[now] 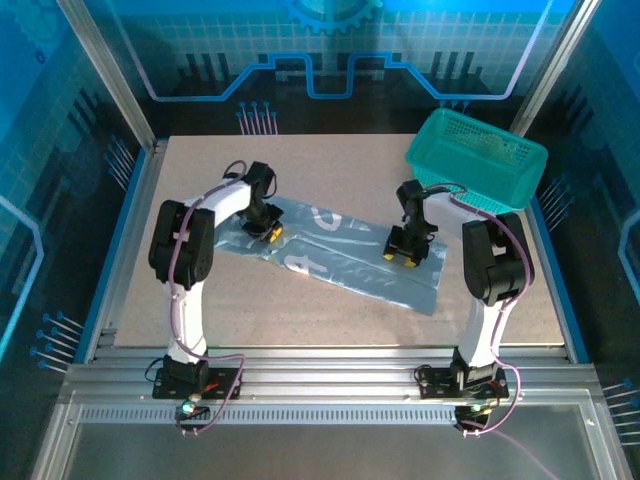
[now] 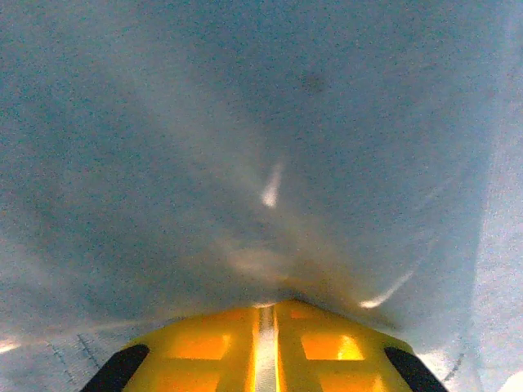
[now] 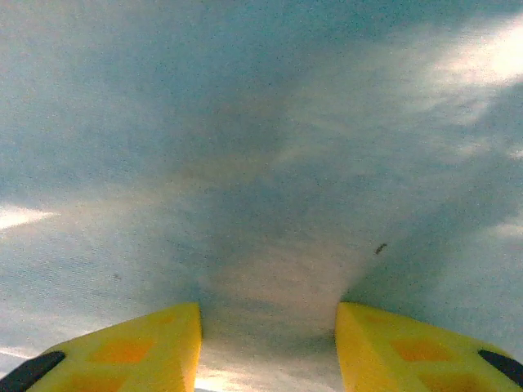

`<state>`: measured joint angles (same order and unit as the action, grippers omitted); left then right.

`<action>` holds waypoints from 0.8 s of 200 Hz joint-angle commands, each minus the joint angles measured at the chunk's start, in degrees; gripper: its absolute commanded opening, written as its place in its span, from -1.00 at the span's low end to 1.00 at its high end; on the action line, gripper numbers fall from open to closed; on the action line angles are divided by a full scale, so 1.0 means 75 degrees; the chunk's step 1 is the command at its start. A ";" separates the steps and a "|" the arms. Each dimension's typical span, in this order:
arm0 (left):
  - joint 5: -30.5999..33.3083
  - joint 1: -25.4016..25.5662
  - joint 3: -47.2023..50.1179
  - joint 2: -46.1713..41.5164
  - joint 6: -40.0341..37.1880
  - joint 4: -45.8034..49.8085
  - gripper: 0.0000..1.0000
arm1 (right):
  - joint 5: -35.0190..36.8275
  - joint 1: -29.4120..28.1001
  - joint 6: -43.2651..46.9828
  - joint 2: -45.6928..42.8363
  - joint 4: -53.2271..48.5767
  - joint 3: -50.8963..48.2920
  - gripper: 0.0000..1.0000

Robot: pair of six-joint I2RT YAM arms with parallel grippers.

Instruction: Fold and stack the t-shirts

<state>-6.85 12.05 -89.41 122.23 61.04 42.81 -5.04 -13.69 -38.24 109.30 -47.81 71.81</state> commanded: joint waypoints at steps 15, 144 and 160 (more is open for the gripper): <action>-0.0479 -0.0003 -0.2375 0.2018 -0.0799 -0.0653 -0.71 | 0.0021 -0.0043 -0.1420 -0.0285 -0.0235 -0.0852 -0.03; -0.2177 0.0597 -0.7126 0.5546 0.1175 -0.3216 -0.59 | -0.2031 -0.2836 -0.5263 0.0617 0.1126 -0.0217 0.02; -0.2291 0.0535 -0.7579 0.5638 0.1068 -0.3070 -0.50 | -0.2024 -0.2862 -0.5098 0.0755 0.1039 0.0204 0.03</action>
<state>-22.52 16.08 -142.85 160.46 67.55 19.07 -18.94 -34.06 -75.11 110.85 -40.62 70.30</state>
